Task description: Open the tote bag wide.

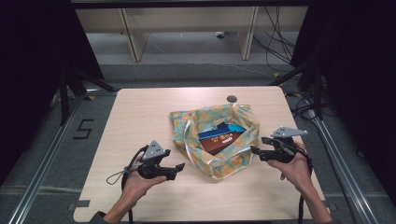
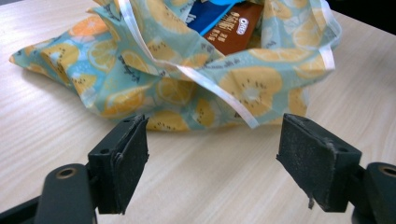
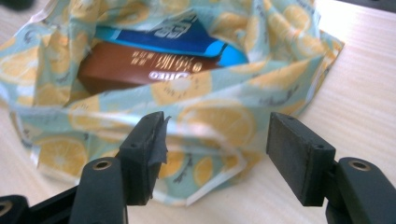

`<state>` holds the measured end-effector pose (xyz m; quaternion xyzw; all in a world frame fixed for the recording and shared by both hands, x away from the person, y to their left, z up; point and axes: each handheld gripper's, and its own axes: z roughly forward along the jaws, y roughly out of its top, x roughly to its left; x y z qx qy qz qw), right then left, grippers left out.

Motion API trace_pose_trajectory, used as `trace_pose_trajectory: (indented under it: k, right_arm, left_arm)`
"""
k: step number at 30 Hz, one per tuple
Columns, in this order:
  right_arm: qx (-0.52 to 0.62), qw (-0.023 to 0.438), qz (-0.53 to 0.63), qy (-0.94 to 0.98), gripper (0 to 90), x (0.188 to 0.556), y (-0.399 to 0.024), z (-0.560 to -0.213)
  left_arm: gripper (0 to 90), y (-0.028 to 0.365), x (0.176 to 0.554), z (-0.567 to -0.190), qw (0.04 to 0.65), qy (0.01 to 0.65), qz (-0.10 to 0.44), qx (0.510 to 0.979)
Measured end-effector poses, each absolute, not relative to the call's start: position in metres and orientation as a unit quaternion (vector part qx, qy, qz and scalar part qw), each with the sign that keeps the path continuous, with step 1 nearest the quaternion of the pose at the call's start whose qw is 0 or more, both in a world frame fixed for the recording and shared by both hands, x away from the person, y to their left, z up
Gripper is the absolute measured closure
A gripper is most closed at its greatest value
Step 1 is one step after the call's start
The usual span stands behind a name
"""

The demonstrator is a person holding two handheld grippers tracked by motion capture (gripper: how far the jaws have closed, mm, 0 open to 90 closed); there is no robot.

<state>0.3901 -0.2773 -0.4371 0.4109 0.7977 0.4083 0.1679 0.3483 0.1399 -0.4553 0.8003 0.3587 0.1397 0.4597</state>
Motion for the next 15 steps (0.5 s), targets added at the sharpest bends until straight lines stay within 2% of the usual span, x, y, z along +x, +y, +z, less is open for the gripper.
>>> trace_pose_trajectory:
  k: [15]
  right_arm:
    - [0.416, 0.140, 0.398, 0.806, 36.5, 0.343, -0.287, -0.470]
  left_arm:
    - [22.0, 0.149, 0.321, -0.475, 0.447, 0.359, 0.148, 0.806]
